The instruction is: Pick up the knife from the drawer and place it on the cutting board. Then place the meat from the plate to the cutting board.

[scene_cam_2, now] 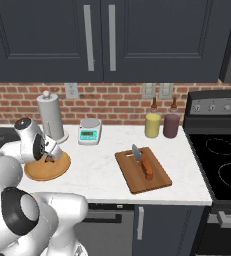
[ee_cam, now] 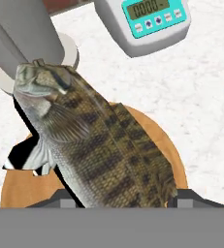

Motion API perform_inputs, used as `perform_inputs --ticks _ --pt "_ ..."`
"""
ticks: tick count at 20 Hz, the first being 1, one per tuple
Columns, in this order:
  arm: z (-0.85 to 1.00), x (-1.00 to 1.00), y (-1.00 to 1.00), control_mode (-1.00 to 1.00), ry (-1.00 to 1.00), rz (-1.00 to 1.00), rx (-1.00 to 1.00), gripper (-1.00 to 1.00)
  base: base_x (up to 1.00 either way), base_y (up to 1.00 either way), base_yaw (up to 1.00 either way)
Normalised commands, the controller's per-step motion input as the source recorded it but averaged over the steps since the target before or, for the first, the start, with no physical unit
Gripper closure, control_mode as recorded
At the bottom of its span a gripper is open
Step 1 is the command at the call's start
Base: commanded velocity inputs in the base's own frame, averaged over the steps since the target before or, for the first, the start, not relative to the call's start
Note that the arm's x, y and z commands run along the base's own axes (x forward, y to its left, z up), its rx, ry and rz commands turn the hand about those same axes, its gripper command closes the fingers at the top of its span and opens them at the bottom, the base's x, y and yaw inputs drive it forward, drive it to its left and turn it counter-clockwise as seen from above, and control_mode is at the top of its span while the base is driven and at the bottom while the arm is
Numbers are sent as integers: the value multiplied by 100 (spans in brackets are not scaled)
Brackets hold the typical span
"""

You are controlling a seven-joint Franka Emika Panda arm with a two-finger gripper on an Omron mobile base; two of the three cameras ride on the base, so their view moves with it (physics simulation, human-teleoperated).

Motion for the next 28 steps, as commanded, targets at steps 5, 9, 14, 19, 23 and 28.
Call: perform_inputs --ticks 5,9,14,19,23,28 --pt "37 0 -81 -100 0 3 0 100 0 0 0" --pt "5 0 -100 -100 0 8 -1 100 0 0 0" --pt "0 0 -100 -100 1 6 -1 100 0 0 0" --pt "0 0 -100 -100 5 3 -1 100 0 0 0" --pt "0 0 -100 -100 8 0 0 100 0 0 0" --pt "0 0 -100 -100 12 0 -2 100 0 0 0"
